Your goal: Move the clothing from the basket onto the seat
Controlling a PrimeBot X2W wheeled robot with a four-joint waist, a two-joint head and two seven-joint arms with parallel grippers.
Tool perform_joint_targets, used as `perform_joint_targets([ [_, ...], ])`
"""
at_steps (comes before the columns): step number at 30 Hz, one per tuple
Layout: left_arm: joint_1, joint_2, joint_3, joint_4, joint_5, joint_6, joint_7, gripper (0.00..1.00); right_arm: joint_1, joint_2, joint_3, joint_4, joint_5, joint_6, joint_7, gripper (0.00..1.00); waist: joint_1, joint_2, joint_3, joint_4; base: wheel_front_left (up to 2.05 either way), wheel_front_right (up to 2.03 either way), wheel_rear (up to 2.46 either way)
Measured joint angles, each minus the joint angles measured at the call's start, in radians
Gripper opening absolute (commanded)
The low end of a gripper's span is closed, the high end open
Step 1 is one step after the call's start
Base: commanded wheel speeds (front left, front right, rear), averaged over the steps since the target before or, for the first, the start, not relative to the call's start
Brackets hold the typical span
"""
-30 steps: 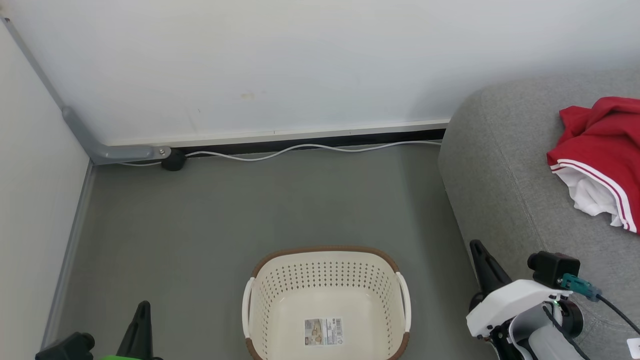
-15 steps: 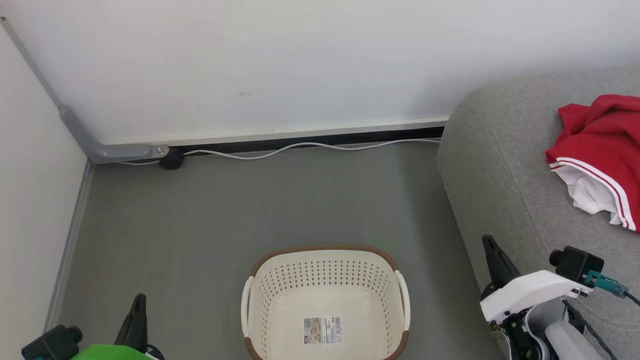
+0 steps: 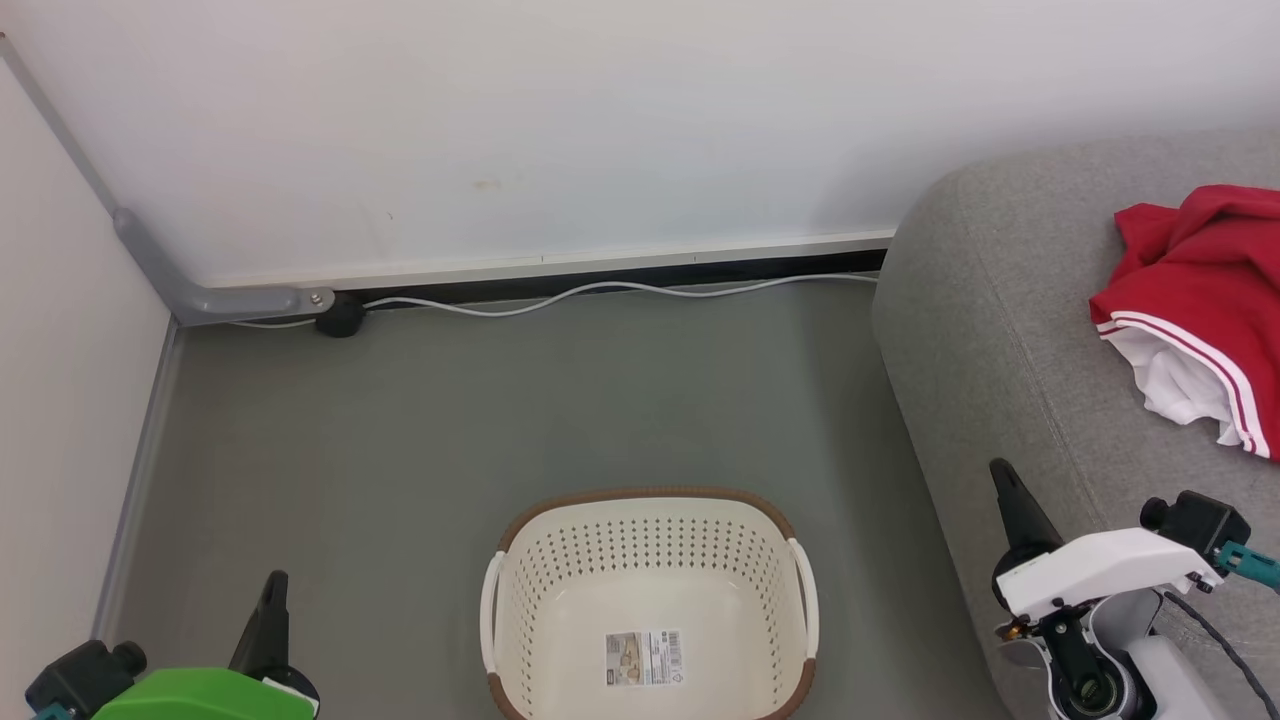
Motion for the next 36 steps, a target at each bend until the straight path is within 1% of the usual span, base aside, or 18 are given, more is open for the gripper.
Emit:
perform_joint_targets([
  [8, -0.024, -0.015, 0.024, 0.019, -0.082, -0.019, 0.019, 0.0, -0.003, 0.009, -0.044, -0.001, 0.102, 0.02, 0.023, 0.0, 0.0, 0.0, 0.003, -0.002, 0.0, 0.0, 0.0],
  [15, -0.044, -0.026, 0.044, 0.04, -0.15, -0.035, 0.037, 0.0, -0.012, 0.018, -0.081, -0.004, 0.192, 0.03, 0.045, 0.0, 0.0, 0.0, 0.005, -0.004, 0.0, 0.0, 0.0],
  [21, -0.064, -0.036, 0.06, 0.055, -0.214, -0.044, 0.054, 0.0, -0.015, 0.023, -0.114, -0.005, 0.268, 0.047, 0.064, 0.0, 0.0, 0.0, 0.007, -0.005, 0.0, 0.0, 0.0],
  [24, -0.068, -0.042, 0.066, 0.063, -0.236, -0.054, 0.058, 0.0, -0.016, 0.025, -0.124, -0.006, 0.291, 0.047, 0.07, 0.0, 0.0, 0.0, 0.007, -0.006, 0.0, 0.0, 0.0],
  [26, -0.075, -0.046, 0.072, 0.069, -0.262, -0.061, 0.064, 0.0, -0.016, 0.026, -0.135, -0.006, 0.319, 0.056, 0.076, 0.0, 0.0, 0.0, 0.008, -0.006, 0.0, 0.0, 0.0],
  [29, -0.085, -0.05, 0.082, 0.075, -0.285, -0.069, 0.072, 0.0, -0.017, 0.029, -0.151, -0.006, 0.354, 0.058, 0.087, 0.0, 0.0, 0.0, 0.009, -0.007, 0.0, 0.0, 0.0],
  [36, -0.107, -0.061, 0.101, 0.096, -0.361, -0.086, 0.09, 0.0, -0.025, 0.038, -0.189, -0.009, 0.446, 0.076, 0.107, 0.0, 0.0, 0.0, 0.011, -0.009, 0.0, 0.0, 0.0],
])
